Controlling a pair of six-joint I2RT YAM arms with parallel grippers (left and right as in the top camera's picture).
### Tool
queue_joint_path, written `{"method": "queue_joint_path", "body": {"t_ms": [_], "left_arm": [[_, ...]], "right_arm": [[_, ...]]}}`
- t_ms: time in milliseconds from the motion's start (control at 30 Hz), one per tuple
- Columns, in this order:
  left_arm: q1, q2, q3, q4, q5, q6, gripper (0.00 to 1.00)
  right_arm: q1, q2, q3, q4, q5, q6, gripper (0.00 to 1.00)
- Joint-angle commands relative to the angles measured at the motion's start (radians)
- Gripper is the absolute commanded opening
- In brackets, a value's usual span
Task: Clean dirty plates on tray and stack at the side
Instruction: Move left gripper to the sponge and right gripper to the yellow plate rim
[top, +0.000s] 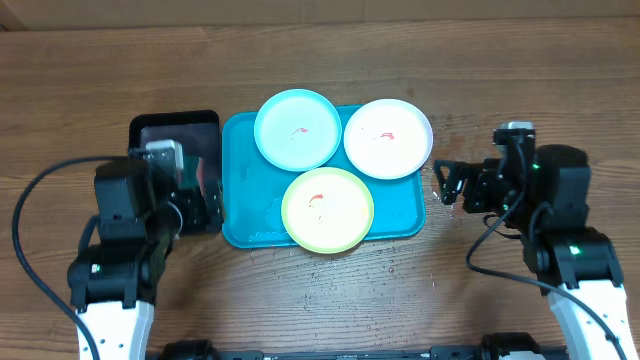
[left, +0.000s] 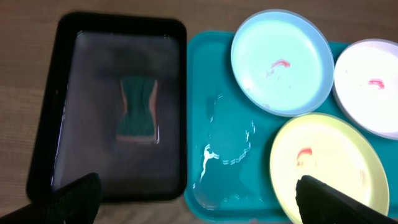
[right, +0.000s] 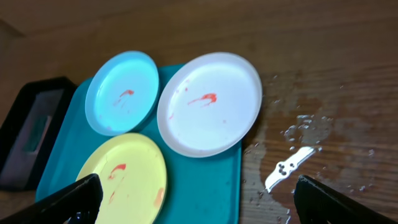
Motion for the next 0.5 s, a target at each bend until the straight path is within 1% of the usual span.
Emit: {"method": "queue_joint_path", "body": {"t_ms": [0,67,200,300,467], "left_arm": [[-0.006,0.039,0.03,0.056,-0.048,-0.022,1.0],[-0.006,0.072,0.04,0.082,-0.104,-0.022,0.99],[-0.006,0.164,0.098,0.073,-0.187,-0.022,0.98],[-0.006,0.241,0.148,0.06,-0.193,-0.038,0.98],[-0.006,0.36,0.17,0.052,-0.192,-0.117,0.99]], "right_arm": [[0.05,0.049,0.029,-0.011,-0.016,-0.005,1.0],[0.082,0.085,0.029,-0.019,-0.001,-0.005,1.0],[0.143,0.167,0.029,-0.013,0.003,-0.005,1.0],[0.188,0.236,0.029,-0.008,0.027,-0.004,0.98],[0.256,0.328,0.029,0.022,0.048,0.0,0.97]]}}
